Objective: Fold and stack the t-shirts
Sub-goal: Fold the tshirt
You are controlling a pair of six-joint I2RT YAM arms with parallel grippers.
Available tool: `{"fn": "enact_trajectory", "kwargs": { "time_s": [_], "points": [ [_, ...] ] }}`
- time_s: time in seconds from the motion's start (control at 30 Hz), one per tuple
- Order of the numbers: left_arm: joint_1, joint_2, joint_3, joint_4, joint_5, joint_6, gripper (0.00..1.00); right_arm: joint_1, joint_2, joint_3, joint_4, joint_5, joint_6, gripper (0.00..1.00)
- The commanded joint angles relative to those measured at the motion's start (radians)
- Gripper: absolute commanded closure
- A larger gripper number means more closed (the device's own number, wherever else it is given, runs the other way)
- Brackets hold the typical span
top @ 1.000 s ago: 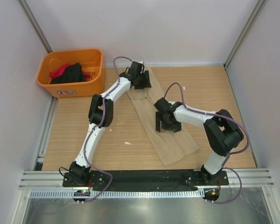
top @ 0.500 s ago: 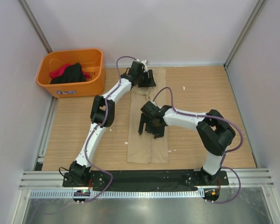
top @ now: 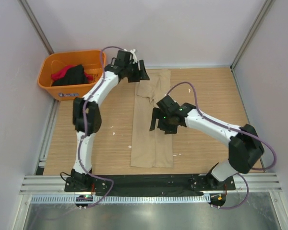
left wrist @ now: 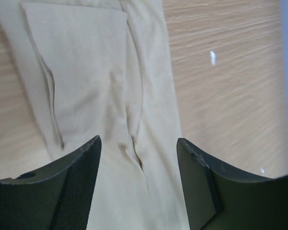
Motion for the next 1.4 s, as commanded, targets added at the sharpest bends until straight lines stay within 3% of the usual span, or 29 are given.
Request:
{"fn": "enact_trajectory", "kwargs": {
  "time_s": [0.0, 0.13, 0.17, 0.27, 0.4, 0.43, 0.7, 1.03, 1.37],
  "points": [
    [0.002, -0.303, -0.197, -0.054, 0.06, 0.006, 0.35, -0.049, -0.124, -0.097, -0.063, -0.045, -0.061, 0.16],
    [-0.001, -0.569, -0.631, -0.048, 0.084, -0.007, 0.42, -0.102, -0.24, -0.267, -0.022, -0.139, -0.047, 0.22],
    [-0.004, -0.669, -0.822, -0.034, 0.103, -0.014, 0.45, -0.106, -0.294, -0.34, 0.02, -0.153, -0.029, 0.26],
    [-0.019, -0.807, -1.167, 0.016, 0.15, -0.071, 0.49, -0.128, -0.388, -0.489, 0.096, -0.226, 0.026, 0.32],
    [-0.05, -1.017, -1.466, 0.104, 0.204, -0.186, 0.5, -0.137, -0.429, -0.614, 0.231, -0.315, 0.095, 0.43],
    [-0.067, -1.042, -1.5, 0.139, 0.21, -0.209, 0.49, -0.137, -0.439, -0.631, 0.245, -0.329, 0.106, 0.48],
    [-0.09, -1.082, -1.65, 0.185, 0.198, -0.345, 0.44, -0.135, -0.434, -0.71, 0.279, -0.349, 0.114, 0.48],
    [-0.207, -1.078, -1.725, 0.19, 0.147, -0.441, 0.48, -0.137, -0.474, -0.752, 0.253, -0.329, 0.115, 0.48],
    [-0.21, -1.05, -1.779, 0.257, 0.127, -0.477, 0.54, -0.134, -0.459, -0.786, 0.288, -0.361, 0.102, 0.48]
  ]
}}
